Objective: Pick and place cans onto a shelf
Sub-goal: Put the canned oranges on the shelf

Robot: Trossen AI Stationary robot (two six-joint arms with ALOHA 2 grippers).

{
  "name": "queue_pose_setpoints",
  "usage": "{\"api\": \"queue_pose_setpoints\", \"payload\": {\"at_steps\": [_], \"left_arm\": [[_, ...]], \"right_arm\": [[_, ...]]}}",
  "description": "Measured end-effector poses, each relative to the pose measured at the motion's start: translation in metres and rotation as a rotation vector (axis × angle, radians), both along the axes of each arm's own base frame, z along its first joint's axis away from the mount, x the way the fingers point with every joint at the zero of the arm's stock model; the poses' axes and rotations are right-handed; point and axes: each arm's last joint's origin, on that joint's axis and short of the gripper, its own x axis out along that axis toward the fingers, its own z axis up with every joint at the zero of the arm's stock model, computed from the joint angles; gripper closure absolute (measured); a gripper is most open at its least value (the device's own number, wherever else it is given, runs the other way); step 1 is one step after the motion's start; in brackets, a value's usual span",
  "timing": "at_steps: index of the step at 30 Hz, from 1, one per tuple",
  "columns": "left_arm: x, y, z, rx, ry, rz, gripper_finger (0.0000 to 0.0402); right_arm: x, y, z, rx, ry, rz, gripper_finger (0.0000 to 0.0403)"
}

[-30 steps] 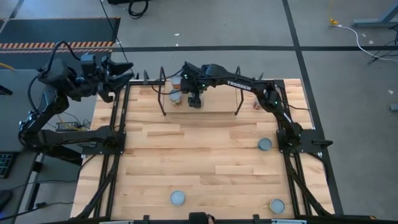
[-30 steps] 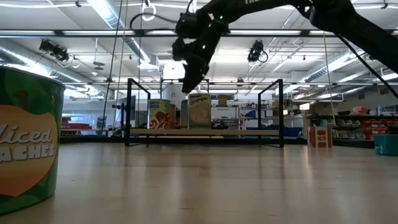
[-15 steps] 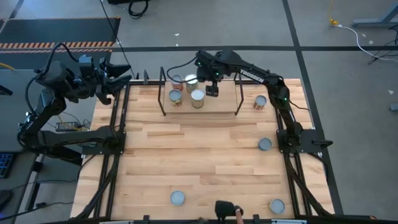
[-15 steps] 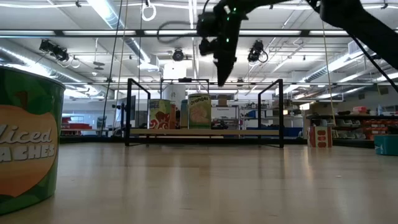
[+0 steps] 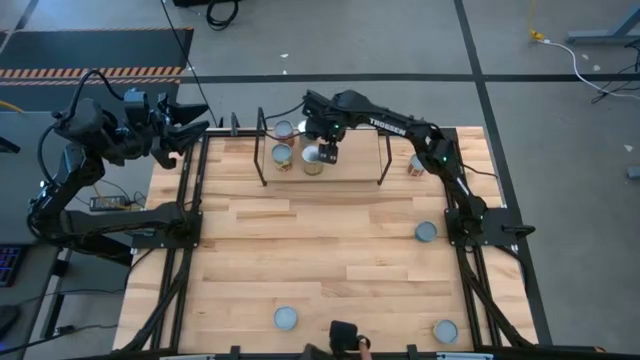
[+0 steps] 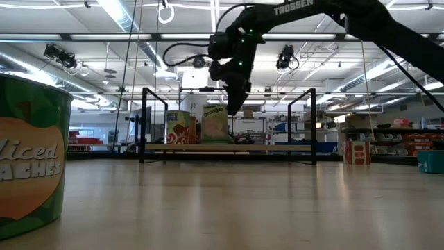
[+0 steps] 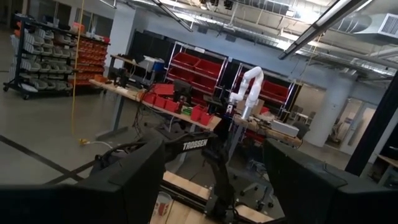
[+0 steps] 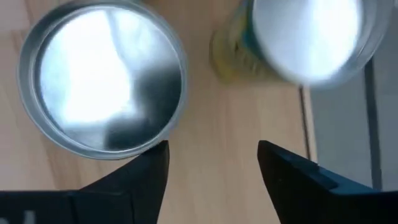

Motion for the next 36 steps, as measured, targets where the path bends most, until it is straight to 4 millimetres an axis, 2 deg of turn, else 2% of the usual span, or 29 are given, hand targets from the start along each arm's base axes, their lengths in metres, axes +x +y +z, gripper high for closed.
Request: {"api": "queue_pose_setpoints", "payload": {"at_steps": [6,14,20,25,31,36], "left_arm": [[0.000,0.000,0.000,0.013,0.005,0.002,0.0127],[0.000,0.000,0.000,0.016,0.007,0.003,0.0127],[0.000,0.000,0.000,0.024,0.010,0.005,0.0127],[0.001,0.000,0.000,0.032,0.013,0.006,0.0127],[0.000,0.001,0.000,0.039,0.015,0.040,0.0127],[0.000,0.001,0.000,0.033,0.013,0.042,0.0127]], "right_arm": [[0.003,0.000,0.007,-0.028,-0.057,0.002,0.0156],[0.013,0.021,0.015,-0.069,-0.086,0.122,0.0164],[0.021,0.026,0.018,-0.218,-0.075,0.109,0.0164],[0.024,0.034,0.024,-0.071,-0.187,0.168,0.0164],[0.031,0.035,0.009,-0.036,-0.183,0.189,0.0164],[0.031,0.030,0.006,-0.108,-0.161,0.158,0.0164]]}}
